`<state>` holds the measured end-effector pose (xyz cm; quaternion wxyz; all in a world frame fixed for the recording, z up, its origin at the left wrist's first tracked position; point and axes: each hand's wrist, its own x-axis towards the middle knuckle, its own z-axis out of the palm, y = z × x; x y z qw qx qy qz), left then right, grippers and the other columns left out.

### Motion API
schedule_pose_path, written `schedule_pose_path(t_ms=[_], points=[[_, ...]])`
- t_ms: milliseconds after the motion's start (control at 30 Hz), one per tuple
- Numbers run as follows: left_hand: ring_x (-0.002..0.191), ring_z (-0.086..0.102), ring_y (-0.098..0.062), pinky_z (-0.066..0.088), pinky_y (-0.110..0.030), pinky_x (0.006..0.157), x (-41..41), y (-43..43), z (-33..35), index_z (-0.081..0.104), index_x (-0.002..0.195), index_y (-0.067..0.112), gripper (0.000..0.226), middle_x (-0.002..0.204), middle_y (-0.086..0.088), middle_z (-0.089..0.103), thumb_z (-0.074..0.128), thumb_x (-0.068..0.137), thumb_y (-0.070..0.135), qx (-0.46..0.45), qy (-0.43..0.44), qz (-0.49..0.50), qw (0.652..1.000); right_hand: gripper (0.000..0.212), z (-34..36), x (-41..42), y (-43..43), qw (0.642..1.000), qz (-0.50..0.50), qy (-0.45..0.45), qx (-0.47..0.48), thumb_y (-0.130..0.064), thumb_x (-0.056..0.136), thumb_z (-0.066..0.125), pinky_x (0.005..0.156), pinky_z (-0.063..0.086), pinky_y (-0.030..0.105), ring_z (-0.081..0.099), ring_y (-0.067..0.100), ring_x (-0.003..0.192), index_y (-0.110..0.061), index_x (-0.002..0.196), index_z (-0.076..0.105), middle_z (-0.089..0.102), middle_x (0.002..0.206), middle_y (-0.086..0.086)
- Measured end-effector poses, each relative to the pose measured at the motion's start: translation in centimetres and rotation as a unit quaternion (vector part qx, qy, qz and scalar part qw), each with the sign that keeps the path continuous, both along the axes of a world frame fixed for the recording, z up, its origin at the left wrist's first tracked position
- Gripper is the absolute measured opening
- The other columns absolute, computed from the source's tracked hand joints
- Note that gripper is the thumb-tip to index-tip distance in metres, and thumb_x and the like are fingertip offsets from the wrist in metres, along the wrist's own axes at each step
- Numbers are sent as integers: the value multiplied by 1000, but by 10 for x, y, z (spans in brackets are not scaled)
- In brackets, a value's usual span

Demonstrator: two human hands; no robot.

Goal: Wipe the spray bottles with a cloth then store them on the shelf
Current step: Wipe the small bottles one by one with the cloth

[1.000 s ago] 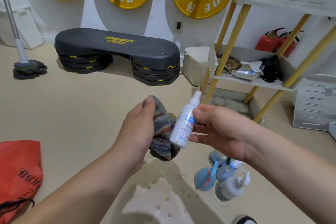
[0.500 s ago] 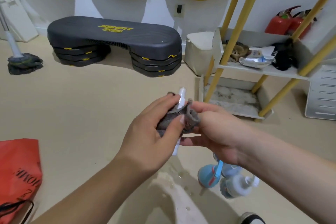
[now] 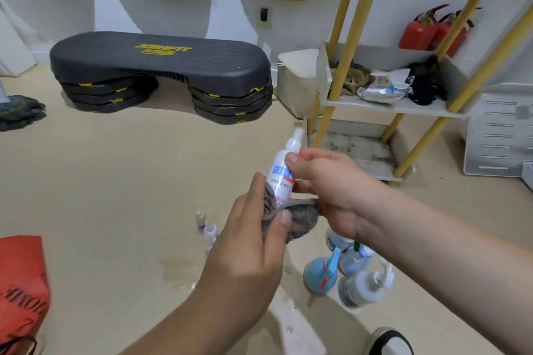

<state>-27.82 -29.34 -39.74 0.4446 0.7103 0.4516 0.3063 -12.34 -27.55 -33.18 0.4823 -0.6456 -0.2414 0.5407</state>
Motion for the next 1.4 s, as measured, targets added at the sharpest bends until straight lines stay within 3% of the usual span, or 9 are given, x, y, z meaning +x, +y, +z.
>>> schedule_pose_path(t_ms=[133, 300, 433, 533, 667, 933, 1067, 1200, 1400], points=[[101, 68, -8, 55, -34, 85, -7, 12, 5, 58, 128, 46, 33, 110, 13, 72, 36, 104, 52, 35, -22, 17, 999, 15, -6, -11, -9, 997, 81, -8, 8, -16, 100, 66, 60, 56, 28, 70, 11, 64, -18, 114, 71, 75, 87, -1], [65, 74, -16, 51, -19, 51, -7, 25, 27, 73, 101, 26, 46, 82, -6, 79, 33, 112, 45, -208, -82, 63, 973, 29, -10, -13, -11, 995, 97, 4, -8, -12, 98, 68, 59, 59, 28, 72, 12, 67, -14, 127, 66, 74, 97, 4], [79, 71, -20, 57, -43, 70, 0, 7, 5, 60, 116, 38, 29, 87, 3, 71, 39, 107, 56, -69, -46, 25, 996, 11, -11, -8, -6, 999, 38, 15, -23, -13, 102, 62, 61, 57, 32, 69, 20, 65, -15, 106, 71, 75, 87, 7], [96, 62, -8, 52, -34, 88, 0, 0, -8, 41, 137, 46, 35, 113, 14, 57, 50, 103, 48, 29, 88, -38, 995, 16, -15, -2, -3, 998, 11, 42, -53, -15, 103, 57, 71, 57, 38, 68, 28, 70, -13, 94, 70, 74, 85, 13], [58, 57, -23, 52, -36, 59, -3, 22, 6, 61, 97, 27, 28, 68, 1, 63, 41, 108, 44, -89, 2, 27, 996, 24, -18, 2, -4, 996, 59, 27, -62, -7, 102, 54, 75, 61, 39, 68, 18, 71, -19, 87, 67, 73, 78, 2], [98, 77, -31, 55, -53, 102, -16, 56, 15, 79, 107, 23, 45, 99, -4, 82, 45, 108, 53, -328, -183, 164, 912, 22, -12, 4, -2, 987, 130, 94, -25, -10, 106, 52, 79, 63, 41, 68, 18, 84, -14, 114, 71, 71, 94, 3], [79, 76, -34, 58, -55, 79, -13, 48, 26, 77, 108, 29, 47, 91, 1, 80, 36, 110, 54, -262, -178, 145, 937, 25, -16, 4, -4, 986, 137, 93, -19, -10, 104, 54, 86, 63, 44, 71, 19, 89, -12, 125, 69, 74, 101, 5], [81, 67, -15, 58, -46, 78, -7, 22, 28, 64, 109, 33, 49, 90, 10, 72, 22, 105, 58, 9, 50, 47, 998, 28, -19, 0, -7, 989, 135, 58, -30, 0, 98, 56, 87, 63, 45, 72, 18, 81, -13, 118, 71, 76, 95, 3], [112, 58, -17, 46, -31, 91, 3, -6, 10, 42, 147, 27, 62, 135, 9, 58, 10, 101, 53, 186, 254, -76, 946, 17, -21, 8, 1, 996, 44, 5, -75, -6, 99, 56, 58, 59, 34, 65, 16, 56, -13, 92, 70, 71, 72, 4]])
